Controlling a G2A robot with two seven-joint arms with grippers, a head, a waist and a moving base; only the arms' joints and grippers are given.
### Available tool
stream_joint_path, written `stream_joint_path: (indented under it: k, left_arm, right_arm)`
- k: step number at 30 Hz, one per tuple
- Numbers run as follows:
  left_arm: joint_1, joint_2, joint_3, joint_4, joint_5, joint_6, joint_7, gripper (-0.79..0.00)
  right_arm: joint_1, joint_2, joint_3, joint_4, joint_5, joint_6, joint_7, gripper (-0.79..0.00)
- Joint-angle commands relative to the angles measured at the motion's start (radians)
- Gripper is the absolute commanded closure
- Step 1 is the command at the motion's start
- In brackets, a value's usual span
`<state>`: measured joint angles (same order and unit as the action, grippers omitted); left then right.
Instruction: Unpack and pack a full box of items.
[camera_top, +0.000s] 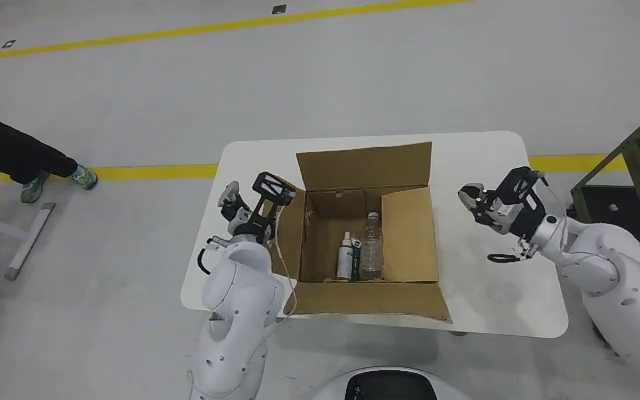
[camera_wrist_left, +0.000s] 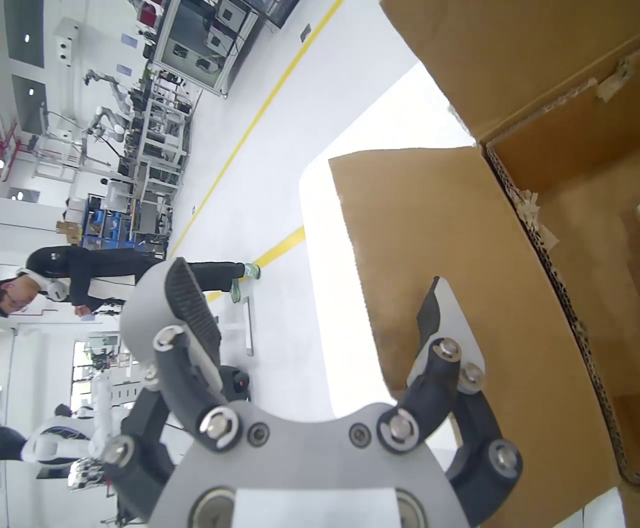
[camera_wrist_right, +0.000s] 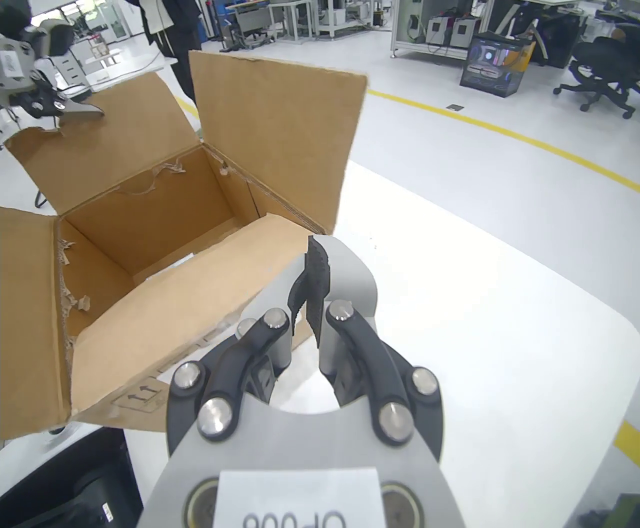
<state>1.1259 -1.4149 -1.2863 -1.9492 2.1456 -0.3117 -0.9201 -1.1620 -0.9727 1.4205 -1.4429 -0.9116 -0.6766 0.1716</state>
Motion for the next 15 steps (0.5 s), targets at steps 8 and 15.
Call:
stream_joint_path:
  k: [8,15]
  left_arm:
    - [-0.004,-0.008,0.047,-0.095,-0.061,-0.016,0.068,-0.785]
    - [-0.004,-0.018,0.138,-0.134,-0.104,-0.024,0.108,-0.785]
  right_arm:
    - [-0.009,-0.016,-0.094,0.090,-0.065,-0.010,-0.042,0.000]
    - [-0.025,-0.024,-0.138,0.107,-0.101,-0.050,-0.098,0.000]
